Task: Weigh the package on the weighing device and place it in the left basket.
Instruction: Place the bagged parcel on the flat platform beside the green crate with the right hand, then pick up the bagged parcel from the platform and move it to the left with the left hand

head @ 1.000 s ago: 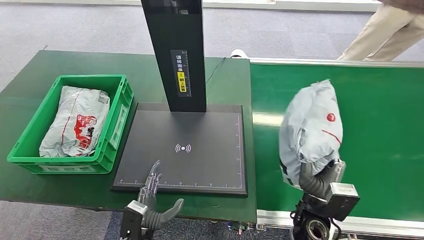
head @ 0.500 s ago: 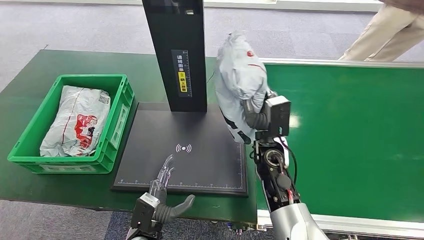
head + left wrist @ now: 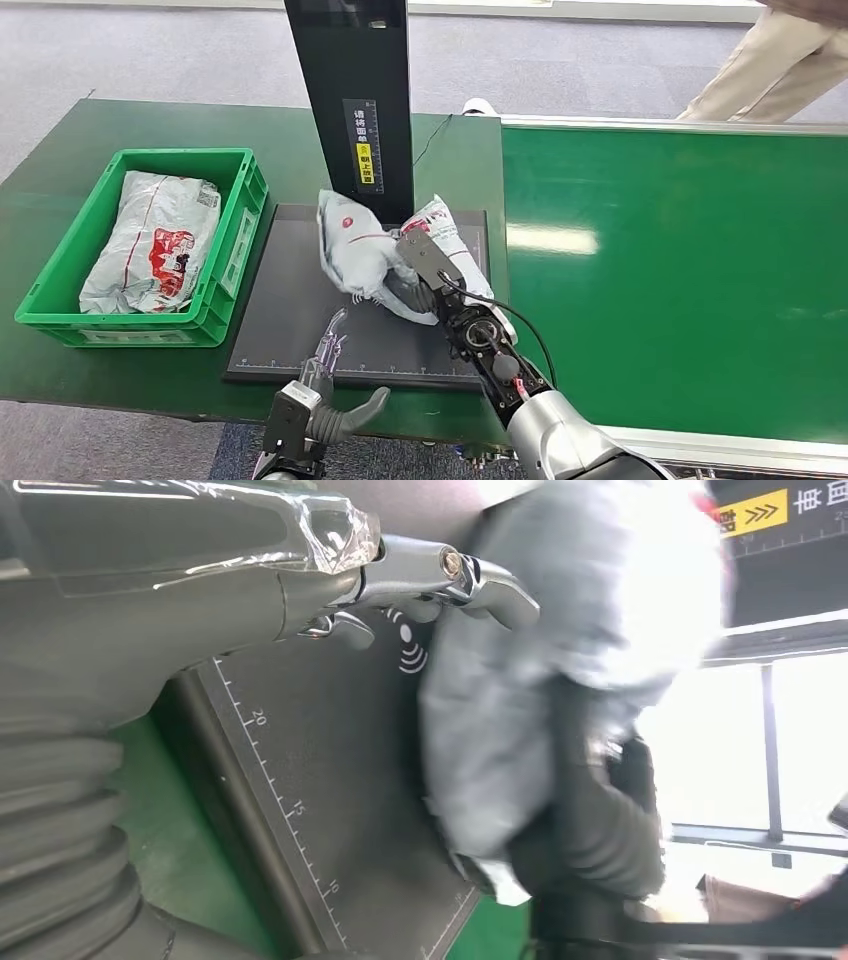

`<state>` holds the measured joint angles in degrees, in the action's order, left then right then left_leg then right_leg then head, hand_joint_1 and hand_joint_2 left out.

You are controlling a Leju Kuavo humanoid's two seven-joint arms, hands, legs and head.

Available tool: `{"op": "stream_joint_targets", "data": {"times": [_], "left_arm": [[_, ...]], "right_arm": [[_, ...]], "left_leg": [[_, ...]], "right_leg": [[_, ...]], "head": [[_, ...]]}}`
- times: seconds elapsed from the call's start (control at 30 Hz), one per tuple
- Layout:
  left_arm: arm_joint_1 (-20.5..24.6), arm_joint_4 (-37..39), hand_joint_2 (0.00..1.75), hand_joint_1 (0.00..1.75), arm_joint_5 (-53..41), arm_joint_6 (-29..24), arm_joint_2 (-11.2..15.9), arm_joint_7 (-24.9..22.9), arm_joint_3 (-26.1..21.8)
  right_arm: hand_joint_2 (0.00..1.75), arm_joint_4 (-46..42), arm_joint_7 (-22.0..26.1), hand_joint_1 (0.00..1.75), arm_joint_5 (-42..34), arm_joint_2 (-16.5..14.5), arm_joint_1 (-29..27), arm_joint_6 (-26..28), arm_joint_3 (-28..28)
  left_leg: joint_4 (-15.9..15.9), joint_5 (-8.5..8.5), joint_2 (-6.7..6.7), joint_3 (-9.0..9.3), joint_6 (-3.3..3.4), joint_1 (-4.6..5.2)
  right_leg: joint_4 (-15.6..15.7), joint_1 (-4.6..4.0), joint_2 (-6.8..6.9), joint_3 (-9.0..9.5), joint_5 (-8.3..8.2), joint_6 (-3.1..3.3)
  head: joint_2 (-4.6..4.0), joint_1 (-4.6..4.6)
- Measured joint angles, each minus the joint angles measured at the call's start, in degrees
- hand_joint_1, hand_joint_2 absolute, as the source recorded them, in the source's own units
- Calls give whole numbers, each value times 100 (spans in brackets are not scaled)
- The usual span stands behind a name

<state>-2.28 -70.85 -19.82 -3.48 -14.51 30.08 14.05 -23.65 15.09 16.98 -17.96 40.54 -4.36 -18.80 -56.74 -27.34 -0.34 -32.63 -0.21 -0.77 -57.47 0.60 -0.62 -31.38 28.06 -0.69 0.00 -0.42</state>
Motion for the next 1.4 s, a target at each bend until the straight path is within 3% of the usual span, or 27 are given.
{"op": "stream_joint_targets", "data": {"times": [0.17, 0.4, 0.6, 0.83, 1.03, 1.13, 1.4], "left_arm": [[8, -22, 175, 0, 93, -205, 2, 34, -6], [-164, -387, 175, 0, 603, -1257, -23, 310, -273], [-410, -904, 175, 0, 1046, -2470, -78, 873, -690], [-738, -1820, 175, 0, 872, -3478, -84, 1020, -892], [-860, -2656, 175, 0, 113, -3547, -212, 1021, -1103], [-815, -2724, 175, 0, -295, -3489, -225, 998, -1073], [93, -1422, 175, 0, -840, -3027, -149, 537, -353]], "right_arm": [[175, 116, 198, 0, 14, -13, -19, 61, -84], [175, -277, 1293, 0, -217, 134, -302, 1167, 69], [175, -1571, 1927, 0, -560, 334, -1241, 995, 376], [175, -3229, 2052, 0, -592, 386, -2554, 882, 458], [175, -4270, 1989, 0, -638, 384, -3410, 787, 547], [175, -4662, 1985, 0, -638, 381, -3748, 764, 616], [175, -5134, 1992, 0, -761, 381, -4121, 573, 964]], "left_leg": [[-1, 0, 0, 1, 0, 0], [-1, 0, -1, 0, 0, 0], [0, -3, -2, -2, -2, 0], [1, -6, -1, -4, -5, -2], [1, -6, -2, -3, -4, -1], [0, -6, -3, -2, -4, 0], [0, -2, -3, 7, -3, 0]], "right_leg": [[0, 0, 0, 0, 0, 0], [0, 0, 0, -2, 0, 0], [1, 0, 0, -4, 1, 1], [1, -2, 1, -8, 7, 4], [1, 0, 3, -4, 7, 3], [3, 0, 5, -9, 7, 3], [4, 0, 12, 6, -2, 6]], "head": [[0, -1], [0, 0], [0, -1], [0, -1], [0, 1], [1, -1], [0, -1]]}}
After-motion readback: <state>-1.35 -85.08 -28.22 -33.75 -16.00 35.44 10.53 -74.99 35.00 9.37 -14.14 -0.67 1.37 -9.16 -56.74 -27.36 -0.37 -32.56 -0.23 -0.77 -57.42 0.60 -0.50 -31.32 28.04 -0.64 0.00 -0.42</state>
